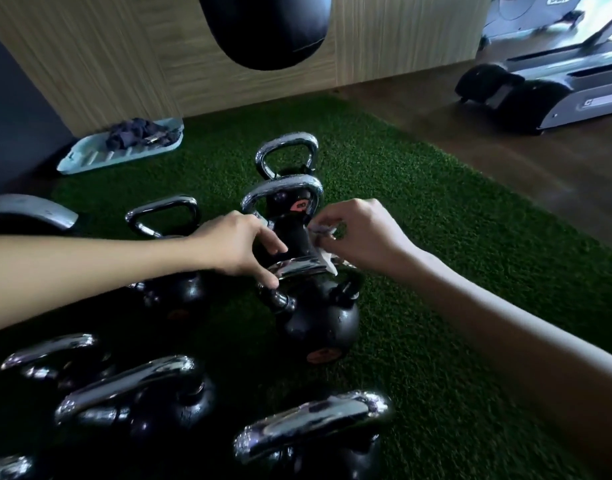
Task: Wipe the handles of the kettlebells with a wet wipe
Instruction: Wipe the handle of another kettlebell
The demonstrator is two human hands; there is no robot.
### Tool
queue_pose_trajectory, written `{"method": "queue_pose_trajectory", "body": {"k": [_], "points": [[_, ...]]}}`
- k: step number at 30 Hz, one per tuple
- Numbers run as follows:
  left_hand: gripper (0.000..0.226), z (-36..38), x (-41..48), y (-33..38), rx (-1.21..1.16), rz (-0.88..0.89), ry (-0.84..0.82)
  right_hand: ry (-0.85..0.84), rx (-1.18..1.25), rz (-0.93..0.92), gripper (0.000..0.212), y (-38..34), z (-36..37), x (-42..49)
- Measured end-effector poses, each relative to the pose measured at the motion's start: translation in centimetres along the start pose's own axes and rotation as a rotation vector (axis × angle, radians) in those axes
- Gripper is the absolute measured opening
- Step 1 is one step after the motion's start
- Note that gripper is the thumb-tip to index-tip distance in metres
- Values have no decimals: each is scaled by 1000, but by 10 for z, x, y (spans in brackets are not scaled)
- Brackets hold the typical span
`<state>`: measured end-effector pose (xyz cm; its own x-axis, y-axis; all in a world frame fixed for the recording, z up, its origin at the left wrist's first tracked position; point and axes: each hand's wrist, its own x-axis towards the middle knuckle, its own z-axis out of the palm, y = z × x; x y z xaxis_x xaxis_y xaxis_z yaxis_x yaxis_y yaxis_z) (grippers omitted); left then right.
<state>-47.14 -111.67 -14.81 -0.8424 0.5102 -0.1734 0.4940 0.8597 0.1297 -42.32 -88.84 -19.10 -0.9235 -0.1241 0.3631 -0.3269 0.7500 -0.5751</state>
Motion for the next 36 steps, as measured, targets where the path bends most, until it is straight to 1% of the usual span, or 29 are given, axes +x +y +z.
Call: {"method": "queue_pose_trajectory", "body": {"k": [2, 5, 7, 10, 13, 15, 17, 20, 23, 27, 29, 32, 33, 34, 36], "points": [[59, 7, 9, -7, -17, 12, -13, -97, -95, -40, 19, -3, 7, 12], [44, 18, 24, -18, -119, 38, -22, -199, -170, -43, 18, -3, 15, 23], [37, 26, 31, -24, -159, 85, -44, -234, -230, -75, 17, -5, 20, 22], [36, 30, 41, -35, -181, 143, -73, -255, -292, -113, 21, -12, 21, 16], [36, 24, 52, -39, -233, 187, -178, -297, -331, -120, 42, -18, 20, 16], [36, 21, 57, -37, -233, 214, -230, -320, -368, -115, 40, -18, 19, 17], [36, 22, 60, -38, -234, 221, -223, -330, -380, -102, 33, -14, 21, 18], [40, 26, 59, -39, -256, 222, -203, -309, -302, -124, 23, -7, 19, 21], [42, 24, 53, -37, -293, 212, -213, -244, -207, -83, 20, 11, 11, 15], [41, 20, 42, -30, -256, 184, -159, -58, -57, -45, 24, 45, 5, -12], [42, 20, 34, -25, -202, 161, -118, 5, -63, -82, 27, 45, 14, -18], [44, 23, 26, -14, -154, 134, -39, 17, -111, -186, 18, 32, 30, -19], [44, 22, 23, -11, -154, 135, -12, 36, -112, -191, 18, 31, 31, -18], [42, 21, 20, -6, -156, 130, -1, 48, -78, -171, 18, 35, 30, -19], [43, 19, 16, 9, -139, 123, 1, 65, 82, -88, 20, 55, 24, -27]]}}
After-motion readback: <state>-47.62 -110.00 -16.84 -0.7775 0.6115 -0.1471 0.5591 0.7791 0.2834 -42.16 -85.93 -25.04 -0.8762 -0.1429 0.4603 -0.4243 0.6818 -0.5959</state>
